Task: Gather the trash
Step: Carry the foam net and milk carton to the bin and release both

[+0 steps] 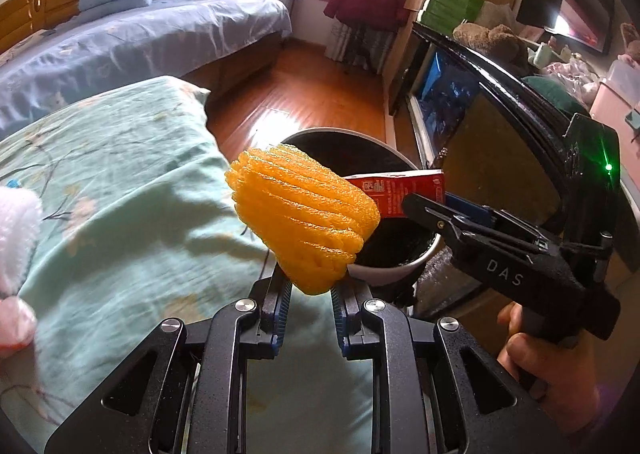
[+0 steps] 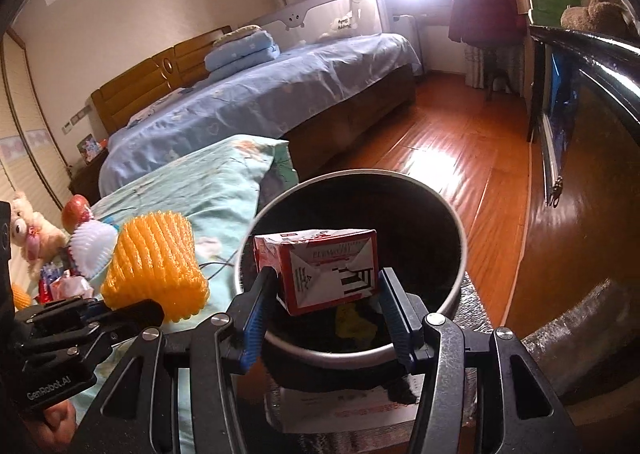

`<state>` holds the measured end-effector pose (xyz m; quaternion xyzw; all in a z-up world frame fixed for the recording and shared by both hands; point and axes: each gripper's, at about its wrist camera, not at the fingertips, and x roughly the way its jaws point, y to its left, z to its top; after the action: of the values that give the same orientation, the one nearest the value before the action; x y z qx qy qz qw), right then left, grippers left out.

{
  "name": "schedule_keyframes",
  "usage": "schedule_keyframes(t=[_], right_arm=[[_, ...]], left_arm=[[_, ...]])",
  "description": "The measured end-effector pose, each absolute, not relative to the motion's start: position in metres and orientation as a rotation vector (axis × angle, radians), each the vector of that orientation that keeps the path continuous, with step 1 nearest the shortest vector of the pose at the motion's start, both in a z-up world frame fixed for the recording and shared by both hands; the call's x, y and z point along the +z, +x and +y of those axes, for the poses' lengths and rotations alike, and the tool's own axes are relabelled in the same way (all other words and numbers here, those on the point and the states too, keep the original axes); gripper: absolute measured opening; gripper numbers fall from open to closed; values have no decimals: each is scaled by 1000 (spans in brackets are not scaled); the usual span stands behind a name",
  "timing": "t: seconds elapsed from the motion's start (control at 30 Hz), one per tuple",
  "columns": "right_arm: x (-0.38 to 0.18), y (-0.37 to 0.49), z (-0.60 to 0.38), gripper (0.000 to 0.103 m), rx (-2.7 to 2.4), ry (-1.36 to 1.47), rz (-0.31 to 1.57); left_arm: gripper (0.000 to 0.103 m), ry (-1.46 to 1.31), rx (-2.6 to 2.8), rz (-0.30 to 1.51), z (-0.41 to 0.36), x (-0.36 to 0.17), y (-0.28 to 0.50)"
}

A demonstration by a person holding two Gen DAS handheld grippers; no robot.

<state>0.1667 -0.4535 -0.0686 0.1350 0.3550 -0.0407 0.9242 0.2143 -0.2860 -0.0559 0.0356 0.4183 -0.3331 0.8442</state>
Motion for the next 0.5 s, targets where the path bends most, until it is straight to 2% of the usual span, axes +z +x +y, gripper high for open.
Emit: schedule_keyframes(t=[0.5], right_arm=[[-79,186,-479,53,-139,259,769]], left_arm=[[18,78,-729,934,-313,-63,240]])
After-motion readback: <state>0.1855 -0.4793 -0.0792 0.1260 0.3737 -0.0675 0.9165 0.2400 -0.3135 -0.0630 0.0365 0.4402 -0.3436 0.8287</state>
